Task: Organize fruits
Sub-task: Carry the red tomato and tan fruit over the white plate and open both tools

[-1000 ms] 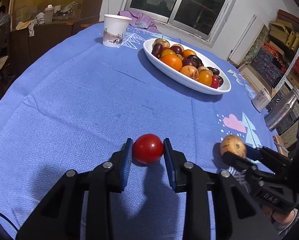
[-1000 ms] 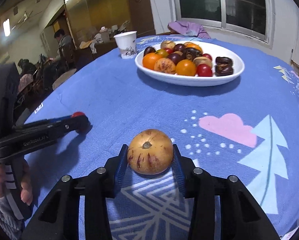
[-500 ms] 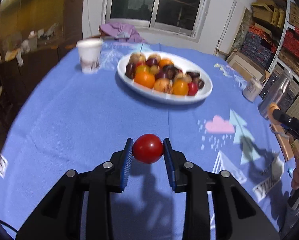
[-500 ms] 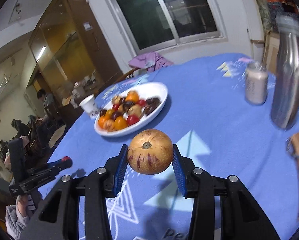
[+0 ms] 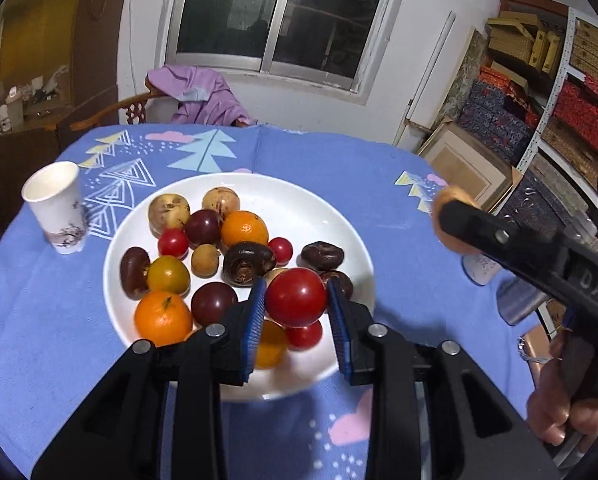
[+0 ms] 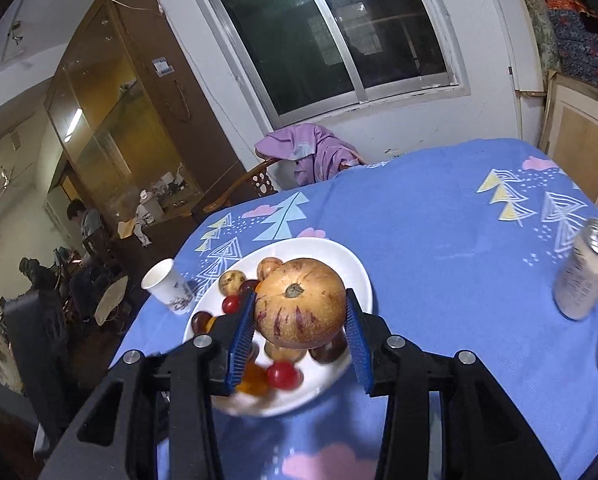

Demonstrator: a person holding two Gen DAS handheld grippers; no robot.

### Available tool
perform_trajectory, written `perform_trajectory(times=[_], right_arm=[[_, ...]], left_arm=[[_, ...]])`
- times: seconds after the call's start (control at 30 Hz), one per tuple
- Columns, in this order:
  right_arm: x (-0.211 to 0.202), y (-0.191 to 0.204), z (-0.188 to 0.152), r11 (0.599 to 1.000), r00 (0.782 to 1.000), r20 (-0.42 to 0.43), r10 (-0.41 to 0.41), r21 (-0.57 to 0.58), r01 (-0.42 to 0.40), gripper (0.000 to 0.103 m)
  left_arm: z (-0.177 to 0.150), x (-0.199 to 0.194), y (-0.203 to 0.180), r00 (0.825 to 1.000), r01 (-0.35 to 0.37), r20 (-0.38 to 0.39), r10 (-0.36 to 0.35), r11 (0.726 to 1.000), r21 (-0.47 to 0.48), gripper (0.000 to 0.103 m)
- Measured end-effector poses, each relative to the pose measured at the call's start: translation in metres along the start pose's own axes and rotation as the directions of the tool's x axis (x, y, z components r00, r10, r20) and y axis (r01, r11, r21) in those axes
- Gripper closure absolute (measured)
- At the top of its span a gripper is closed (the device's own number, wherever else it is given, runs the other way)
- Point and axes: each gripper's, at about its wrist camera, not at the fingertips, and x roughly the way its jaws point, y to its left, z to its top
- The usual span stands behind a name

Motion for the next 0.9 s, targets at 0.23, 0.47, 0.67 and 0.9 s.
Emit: perform_trajectory(times=[0.23, 0.47, 0.67, 0.9], right_arm=[[0.086, 0.012, 0.007, 1.0, 0.999, -0.053, -0.002, 0.003, 0.002, 0.06], [0.122, 0.018, 0.004, 0.998, 0.995, -0.095, -0.029, -0.059, 0.024, 0.058], [0.108, 0.012, 0.011, 0.998, 0.999, -0.034, -0.027, -0.053, 0.025, 0.058], [0.078, 0.013, 0.022, 1.0, 0.999, 0.051, 0.012, -0.023, -0.011, 0.058]], left_arm=[[0.002, 0.05, 0.016, 0.997, 0.01, -0.07, -0.011, 1.0, -0.008, 0.073], [0.006, 0.06, 0.029, 0.997, 0.022, -0.078, -0.025, 0.998, -0.051, 0.057], [0.009, 0.049, 0.024, 0.999, 0.0, -0.045, -0.001, 1.0, -0.03, 0.035], [0.018, 0.021, 0.032, 1.0, -0.004, 0.02, 0.005, 0.998, -0.061, 0.035]])
